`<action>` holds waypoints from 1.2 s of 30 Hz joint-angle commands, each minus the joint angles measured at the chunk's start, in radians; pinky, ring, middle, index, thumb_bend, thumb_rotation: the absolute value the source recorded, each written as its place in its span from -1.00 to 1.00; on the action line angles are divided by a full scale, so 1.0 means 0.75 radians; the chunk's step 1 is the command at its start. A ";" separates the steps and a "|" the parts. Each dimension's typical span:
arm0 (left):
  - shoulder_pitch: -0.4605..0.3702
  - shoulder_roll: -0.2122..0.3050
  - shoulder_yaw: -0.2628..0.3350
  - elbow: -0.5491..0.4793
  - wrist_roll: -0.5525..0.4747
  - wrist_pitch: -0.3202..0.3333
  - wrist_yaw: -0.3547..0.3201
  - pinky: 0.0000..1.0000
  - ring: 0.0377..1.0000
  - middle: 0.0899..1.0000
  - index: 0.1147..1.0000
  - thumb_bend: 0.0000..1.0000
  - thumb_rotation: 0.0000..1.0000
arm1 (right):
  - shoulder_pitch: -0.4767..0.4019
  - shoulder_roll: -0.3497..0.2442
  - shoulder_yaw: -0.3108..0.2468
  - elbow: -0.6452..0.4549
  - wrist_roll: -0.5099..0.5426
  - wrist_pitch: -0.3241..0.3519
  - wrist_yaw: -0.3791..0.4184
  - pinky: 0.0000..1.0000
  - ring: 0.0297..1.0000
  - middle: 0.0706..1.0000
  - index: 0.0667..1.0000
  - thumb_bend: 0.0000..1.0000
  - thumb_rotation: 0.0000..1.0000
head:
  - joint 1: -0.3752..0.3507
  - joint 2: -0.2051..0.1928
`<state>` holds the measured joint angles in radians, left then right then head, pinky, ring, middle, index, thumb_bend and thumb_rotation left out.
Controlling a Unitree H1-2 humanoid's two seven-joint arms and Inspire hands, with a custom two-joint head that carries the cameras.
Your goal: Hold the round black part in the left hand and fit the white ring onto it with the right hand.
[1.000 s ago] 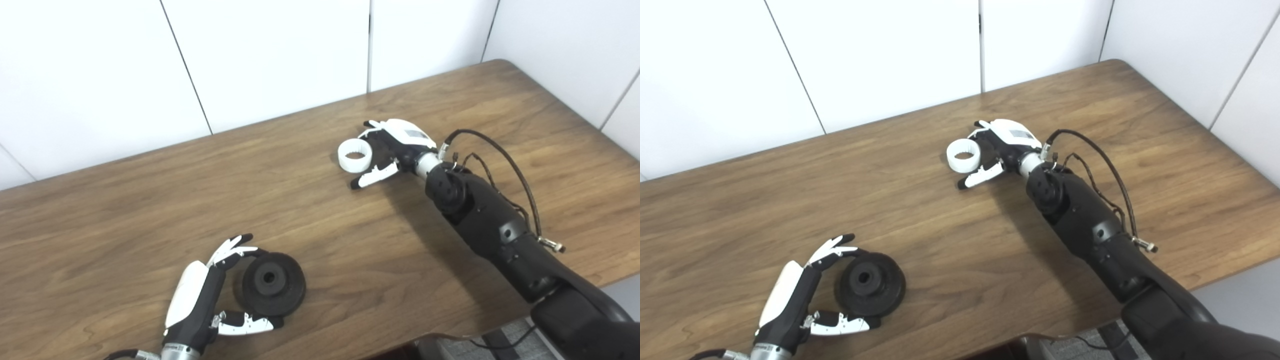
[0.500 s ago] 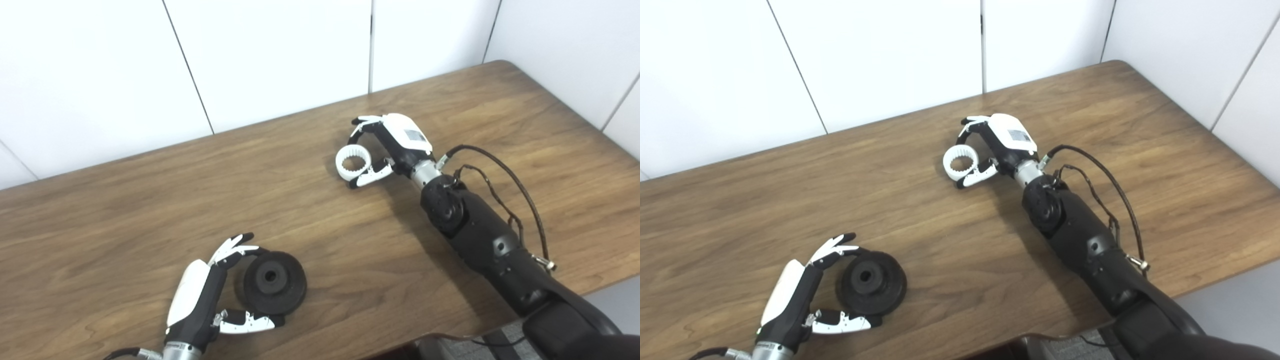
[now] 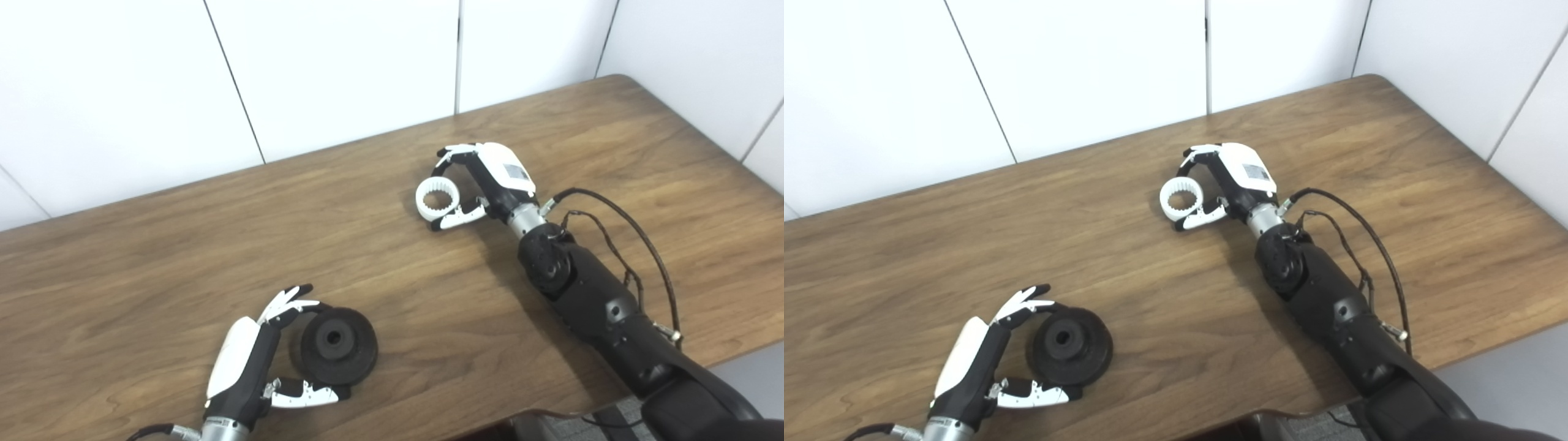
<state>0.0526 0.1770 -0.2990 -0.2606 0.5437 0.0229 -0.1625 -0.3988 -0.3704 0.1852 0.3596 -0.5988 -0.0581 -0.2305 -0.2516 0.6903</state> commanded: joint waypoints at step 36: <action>-0.080 -0.101 -0.086 0.036 0.169 0.127 0.003 0.97 0.94 0.83 -0.15 0.04 -0.84 | 0.055 -0.024 -0.198 -0.559 0.153 -0.050 0.155 0.53 0.67 0.54 -0.11 0.04 -0.73 | 0.459 0.107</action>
<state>0.0116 0.0957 -0.3584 -0.2460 0.6371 0.1080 -0.1610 -0.3326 -0.3725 0.0435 -0.0096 -0.4925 -0.0457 -0.1151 0.0921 0.7700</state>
